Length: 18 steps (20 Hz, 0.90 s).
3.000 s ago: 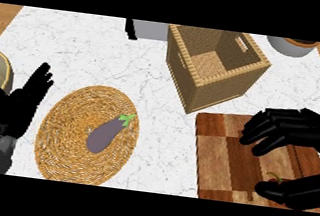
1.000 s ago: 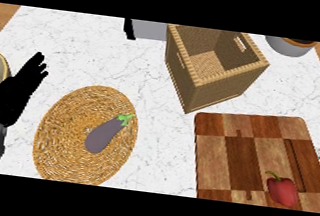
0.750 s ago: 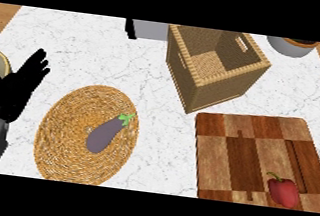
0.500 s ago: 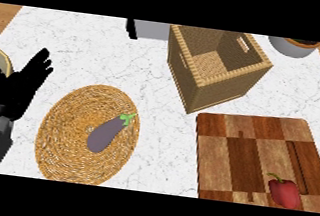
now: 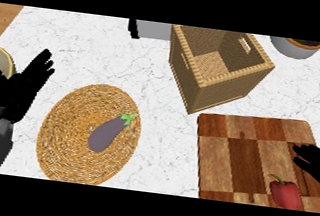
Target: Pick the bell pepper from the cutting board and place it in the basket
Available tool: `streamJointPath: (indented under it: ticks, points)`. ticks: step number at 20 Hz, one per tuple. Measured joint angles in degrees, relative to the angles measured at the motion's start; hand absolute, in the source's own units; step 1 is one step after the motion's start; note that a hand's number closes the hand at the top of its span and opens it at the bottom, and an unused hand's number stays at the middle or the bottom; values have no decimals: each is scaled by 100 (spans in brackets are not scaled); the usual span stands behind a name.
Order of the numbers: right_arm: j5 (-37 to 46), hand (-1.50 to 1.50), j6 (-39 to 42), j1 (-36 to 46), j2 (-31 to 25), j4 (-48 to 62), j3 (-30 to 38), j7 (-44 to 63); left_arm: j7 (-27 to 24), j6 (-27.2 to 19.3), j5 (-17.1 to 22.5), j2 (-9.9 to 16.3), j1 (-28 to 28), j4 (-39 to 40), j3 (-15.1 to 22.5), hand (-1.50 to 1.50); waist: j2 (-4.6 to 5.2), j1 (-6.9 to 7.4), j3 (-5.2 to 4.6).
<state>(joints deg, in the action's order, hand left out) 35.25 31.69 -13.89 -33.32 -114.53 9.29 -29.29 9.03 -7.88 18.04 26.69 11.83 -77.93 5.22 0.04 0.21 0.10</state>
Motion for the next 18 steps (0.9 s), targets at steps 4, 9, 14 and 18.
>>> streamJointPath:
  ticks: [4, 9, 14, 18]
  points:
    - [732, -150, -471, 194, 219, 686, -488, -271, -28, 165, -57, -8, -10, 89, -158, 0, 1, -1, -4]
    - [1392, -150, -763, 399, 306, 1331, -768, -403, 103, 161, -223, -162, -22, -20, -216, 0, 0, -11, -7]
    - [1809, -150, -894, 551, 323, 1751, -802, -554, 134, 300, -362, -238, -202, -215, -385, 0, -4, -15, -7]
    - [1936, -150, -972, 646, 339, 2015, -697, -808, 263, 283, -572, -422, -93, -233, -446, 0, -4, -26, -8]
